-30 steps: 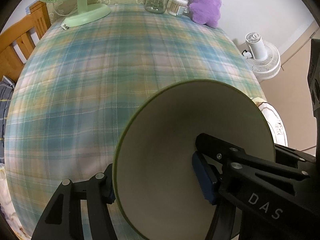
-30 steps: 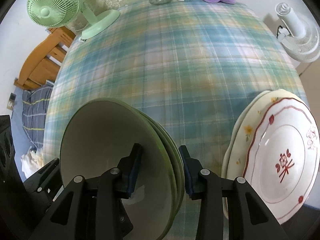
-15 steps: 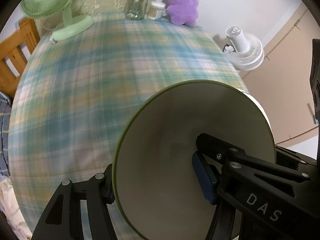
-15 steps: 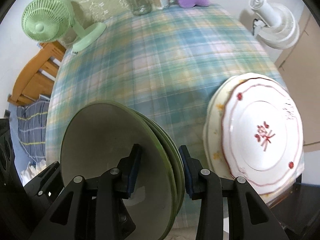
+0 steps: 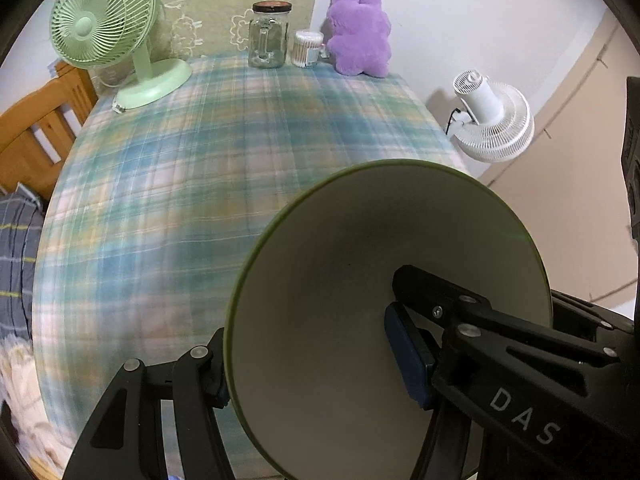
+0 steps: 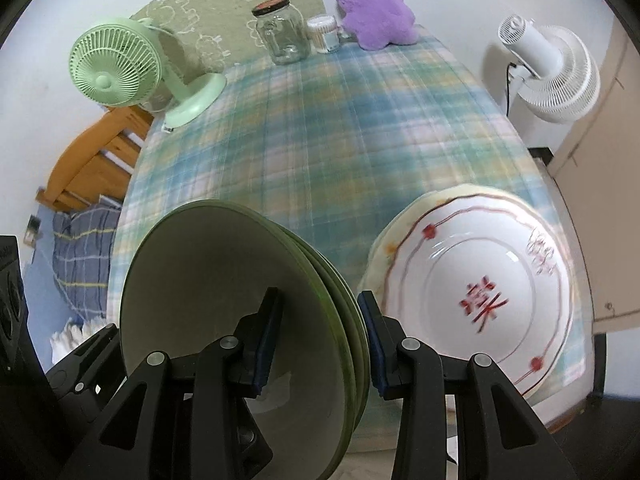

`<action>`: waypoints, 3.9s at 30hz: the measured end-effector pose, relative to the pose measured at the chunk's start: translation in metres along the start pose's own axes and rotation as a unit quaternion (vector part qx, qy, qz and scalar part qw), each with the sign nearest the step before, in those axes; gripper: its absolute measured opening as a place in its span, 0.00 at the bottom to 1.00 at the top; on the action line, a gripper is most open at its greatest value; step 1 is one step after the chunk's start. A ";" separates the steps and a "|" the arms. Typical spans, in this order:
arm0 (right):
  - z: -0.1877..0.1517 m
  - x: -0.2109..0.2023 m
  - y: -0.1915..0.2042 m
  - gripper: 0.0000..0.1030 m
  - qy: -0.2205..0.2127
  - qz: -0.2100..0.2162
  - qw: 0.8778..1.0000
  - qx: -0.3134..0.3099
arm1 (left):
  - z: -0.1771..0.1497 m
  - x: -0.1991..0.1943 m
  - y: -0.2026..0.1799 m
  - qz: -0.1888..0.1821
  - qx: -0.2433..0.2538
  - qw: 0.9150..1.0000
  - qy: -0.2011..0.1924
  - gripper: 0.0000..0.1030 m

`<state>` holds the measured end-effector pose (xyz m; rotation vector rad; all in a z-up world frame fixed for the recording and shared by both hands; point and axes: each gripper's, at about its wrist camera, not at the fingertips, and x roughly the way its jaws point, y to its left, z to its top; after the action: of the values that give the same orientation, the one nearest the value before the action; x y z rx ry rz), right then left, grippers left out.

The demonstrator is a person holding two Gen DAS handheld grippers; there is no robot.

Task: Organize plates and bowls

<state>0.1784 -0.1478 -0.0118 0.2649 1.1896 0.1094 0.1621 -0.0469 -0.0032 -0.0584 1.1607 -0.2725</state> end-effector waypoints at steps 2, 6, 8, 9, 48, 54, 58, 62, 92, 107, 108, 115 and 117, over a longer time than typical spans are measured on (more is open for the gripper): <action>0.003 -0.004 -0.010 0.41 0.002 0.005 1.000 -0.009 | 0.001 0.000 -0.010 0.004 -0.010 1.000 -0.004 0.63; 0.009 -0.014 -0.029 0.41 0.002 0.009 1.000 -0.029 | 0.004 0.002 -0.033 0.007 -0.023 1.000 -0.012 0.63; 0.011 -0.017 -0.039 0.41 0.002 0.010 0.999 -0.034 | 0.003 0.003 -0.043 0.007 -0.028 0.999 -0.015 0.63; 0.012 -0.018 -0.042 0.41 0.002 0.010 0.999 -0.035 | 0.004 0.004 -0.048 0.007 -0.030 0.999 -0.016 0.63; 0.036 0.018 -0.156 0.41 0.065 0.003 0.997 -0.031 | 0.015 0.082 -0.125 0.011 -0.052 0.998 0.029 0.62; 0.033 0.017 -0.160 0.43 0.053 0.011 0.998 -0.024 | 0.013 0.081 -0.128 0.019 -0.045 0.999 0.019 0.61; 0.030 0.015 -0.159 0.43 0.040 0.010 0.999 -0.032 | 0.008 0.079 -0.131 0.025 -0.043 0.999 0.018 0.66; 0.024 0.013 -0.159 0.45 0.035 0.000 0.998 -0.043 | 0.004 0.079 -0.133 0.036 -0.044 0.998 0.019 0.74; -0.005 -0.067 -0.107 0.67 -0.090 -0.136 0.986 0.018 | -0.003 -0.018 -0.060 0.043 0.012 0.996 -0.079 0.84; -0.073 -0.080 -0.002 0.71 -0.179 -0.141 0.974 0.017 | -0.046 -0.066 0.044 0.050 0.007 0.990 -0.133 0.86; -0.075 -0.079 0.003 0.71 -0.184 -0.136 0.973 0.013 | -0.050 -0.068 0.050 0.055 0.002 0.989 -0.137 0.86; -0.097 -0.063 0.042 0.71 -0.236 -0.115 0.963 -0.056 | -0.086 -0.072 0.085 0.099 -0.022 0.975 -0.200 0.86; -0.107 -0.054 0.050 0.71 -0.247 -0.108 0.960 -0.072 | -0.098 -0.071 0.093 0.102 -0.025 0.971 -0.216 0.87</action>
<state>0.0615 -0.0956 0.0134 0.0266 0.7024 -0.0610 0.0635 0.0693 0.0037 -0.0403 0.7327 -0.0426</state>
